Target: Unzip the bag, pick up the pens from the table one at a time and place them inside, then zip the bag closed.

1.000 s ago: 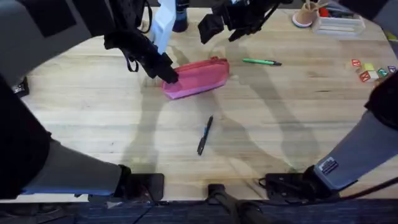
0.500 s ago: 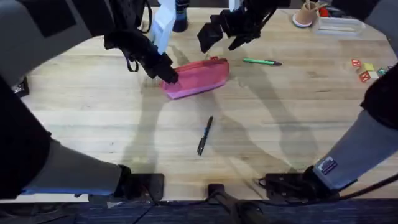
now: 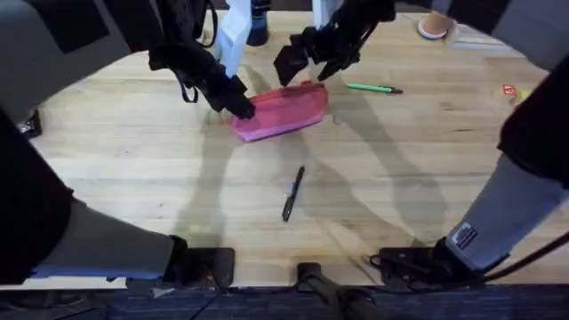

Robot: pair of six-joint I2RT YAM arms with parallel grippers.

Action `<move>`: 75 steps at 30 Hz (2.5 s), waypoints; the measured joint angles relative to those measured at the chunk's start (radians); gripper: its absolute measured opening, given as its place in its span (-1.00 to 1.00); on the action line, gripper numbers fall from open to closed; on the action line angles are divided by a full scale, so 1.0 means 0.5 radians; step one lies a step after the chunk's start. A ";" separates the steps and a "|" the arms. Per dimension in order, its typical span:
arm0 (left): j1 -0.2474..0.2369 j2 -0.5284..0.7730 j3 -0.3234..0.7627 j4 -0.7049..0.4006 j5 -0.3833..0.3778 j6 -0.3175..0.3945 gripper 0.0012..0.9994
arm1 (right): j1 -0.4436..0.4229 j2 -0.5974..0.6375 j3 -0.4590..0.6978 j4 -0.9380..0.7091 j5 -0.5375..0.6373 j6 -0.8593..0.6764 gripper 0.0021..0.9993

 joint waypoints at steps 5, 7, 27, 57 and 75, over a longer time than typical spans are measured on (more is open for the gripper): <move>0.000 0.000 0.000 0.000 0.000 0.000 -0.92 | 0.011 0.029 0.000 0.000 -0.006 0.000 0.95; 0.000 0.000 0.000 0.000 0.001 0.000 -0.92 | 0.011 0.029 0.000 0.000 -0.006 0.000 0.89; 0.000 0.000 0.000 -0.001 0.002 0.000 -0.92 | 0.011 0.030 -0.001 -0.072 -0.012 -0.016 -0.18; 0.000 0.000 0.000 0.001 0.000 0.000 -0.92 | 0.007 0.029 -0.002 -0.078 -0.005 -0.077 -0.94; 0.000 0.000 0.000 0.001 -0.002 0.000 -0.92 | 0.000 0.029 -0.008 0.018 -0.381 -0.082 -0.94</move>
